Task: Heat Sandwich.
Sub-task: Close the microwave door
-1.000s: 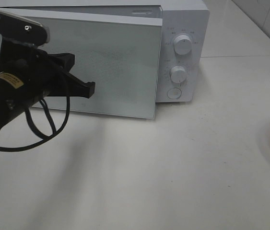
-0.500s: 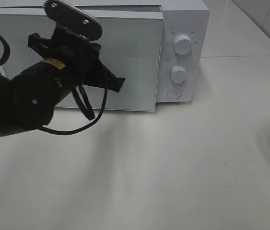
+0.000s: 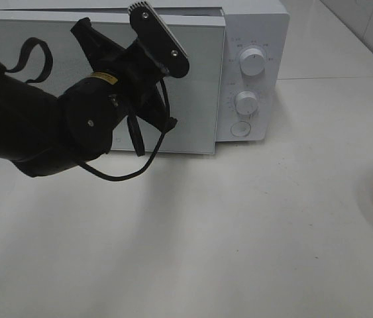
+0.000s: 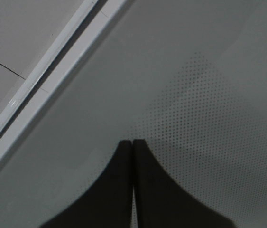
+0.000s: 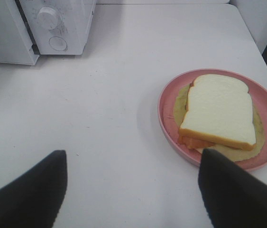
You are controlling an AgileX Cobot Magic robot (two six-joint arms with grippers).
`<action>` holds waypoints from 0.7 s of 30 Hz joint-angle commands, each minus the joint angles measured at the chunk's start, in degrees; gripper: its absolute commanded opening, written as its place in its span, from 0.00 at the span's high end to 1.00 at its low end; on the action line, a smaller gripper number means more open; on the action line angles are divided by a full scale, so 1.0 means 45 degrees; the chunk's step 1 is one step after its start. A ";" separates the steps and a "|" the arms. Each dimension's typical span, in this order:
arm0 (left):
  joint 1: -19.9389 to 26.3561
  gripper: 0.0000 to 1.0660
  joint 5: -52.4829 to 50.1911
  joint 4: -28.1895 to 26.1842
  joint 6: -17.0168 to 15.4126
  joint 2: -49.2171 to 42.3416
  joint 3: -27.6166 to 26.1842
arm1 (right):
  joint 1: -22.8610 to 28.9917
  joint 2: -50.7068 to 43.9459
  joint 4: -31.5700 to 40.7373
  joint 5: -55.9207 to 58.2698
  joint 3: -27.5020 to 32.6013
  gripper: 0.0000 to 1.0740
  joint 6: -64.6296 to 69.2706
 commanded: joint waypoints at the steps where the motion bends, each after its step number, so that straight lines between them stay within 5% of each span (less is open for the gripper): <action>1: -0.0038 1.00 -0.0242 -0.0191 0.0166 0.0166 -0.0204 | 0.0038 -0.0331 -0.0064 -0.0051 -0.0013 0.31 0.0102; 7: 0.0038 1.00 -0.0815 -0.0497 0.0153 0.0751 -0.0777 | 0.0038 -0.0331 -0.0064 -0.0051 -0.0013 0.31 0.0102; 12: 0.0446 1.00 -0.0726 -0.1884 0.0153 0.1515 -0.2165 | 0.0038 -0.0331 -0.0064 -0.0051 -0.0013 0.31 0.0102; 21: 0.0866 1.00 -0.0738 -0.2075 -0.0115 0.1961 -0.3056 | 0.0038 -0.0331 -0.0064 -0.0051 -0.0013 0.31 0.0102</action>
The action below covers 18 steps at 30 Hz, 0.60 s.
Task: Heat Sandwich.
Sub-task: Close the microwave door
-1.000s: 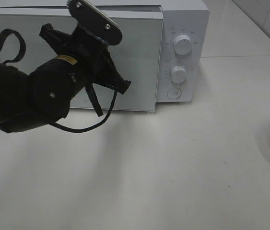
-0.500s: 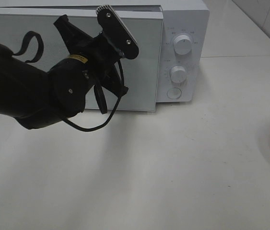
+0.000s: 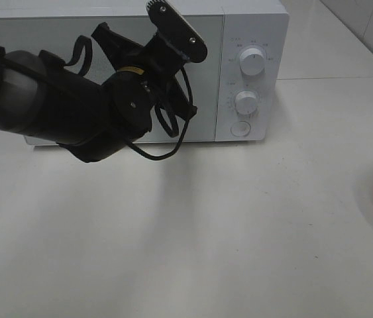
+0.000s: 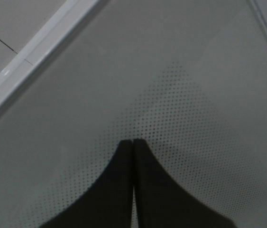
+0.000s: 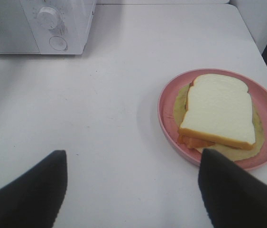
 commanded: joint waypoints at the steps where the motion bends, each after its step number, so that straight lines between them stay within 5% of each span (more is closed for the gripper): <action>1: 0.0726 1.00 -0.0929 -0.0153 -0.0280 0.0166 -0.0484 | 0.0038 -0.0331 -0.0051 -0.0051 -0.0013 0.31 0.0115; 12: 0.0662 1.00 -0.0866 -0.0280 -0.0293 0.0153 -0.0484 | 0.0038 -0.0331 -0.0051 -0.0051 -0.0013 0.31 0.0115; 18: 0.0649 1.00 -0.0764 -0.1884 -0.0293 -0.0166 -0.0471 | 0.0038 -0.0331 -0.0051 -0.0051 -0.0013 0.31 0.0115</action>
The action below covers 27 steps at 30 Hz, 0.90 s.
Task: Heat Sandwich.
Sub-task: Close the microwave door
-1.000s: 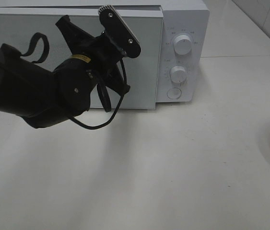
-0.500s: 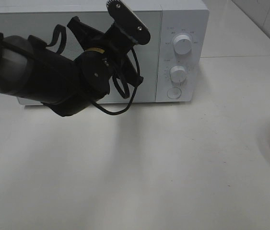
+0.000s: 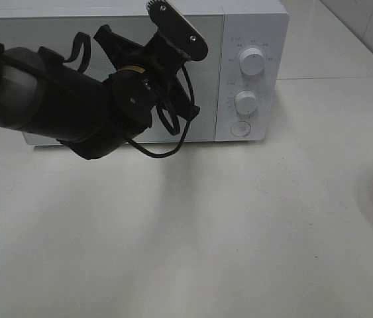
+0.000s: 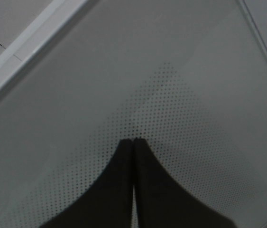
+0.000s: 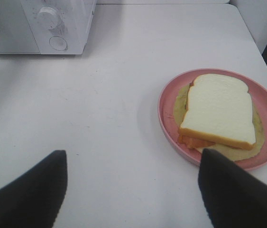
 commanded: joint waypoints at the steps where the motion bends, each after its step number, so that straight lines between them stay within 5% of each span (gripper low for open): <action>1: 0.0611 1.00 -0.1311 -0.1630 -0.0153 -0.0153 -0.0357 | 0.0038 -0.0331 -0.0051 -0.0051 -0.0013 0.31 0.0115; 13: 0.0497 1.00 -0.0089 -0.3807 -0.0153 -0.1171 -0.0178 | 0.0038 -0.0331 -0.0051 -0.0051 -0.0013 0.31 0.0115; 27: -0.0178 1.00 0.2814 -0.5055 -0.0662 -0.3858 0.1961 | 0.0038 -0.0331 -0.0051 -0.0051 -0.0013 0.31 0.0115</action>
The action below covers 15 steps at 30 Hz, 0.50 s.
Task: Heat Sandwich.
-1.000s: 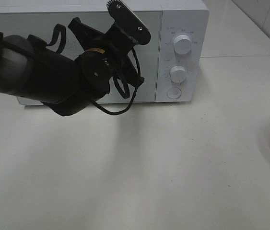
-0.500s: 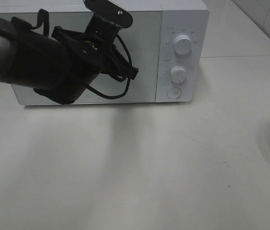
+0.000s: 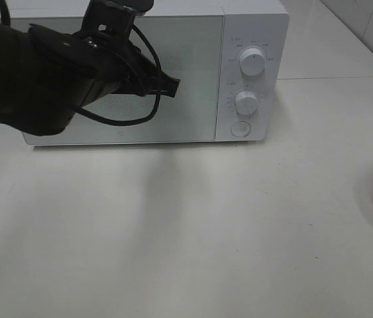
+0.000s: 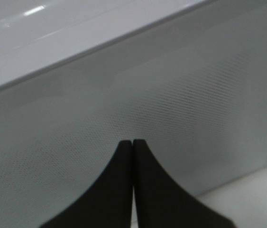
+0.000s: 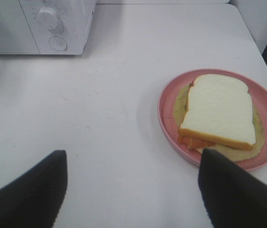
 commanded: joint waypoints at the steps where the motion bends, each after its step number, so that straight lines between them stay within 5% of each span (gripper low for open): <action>1: -0.0064 1.00 0.1426 -0.0560 -0.0153 -0.0815 0.0420 | 0.0038 -0.0331 -0.0051 -0.0051 -0.0013 0.31 0.0115; 15: -0.0013 1.00 0.7448 -0.0560 0.0293 -0.2559 0.0789 | 0.0038 -0.0331 -0.0051 -0.0051 -0.0013 0.31 0.0102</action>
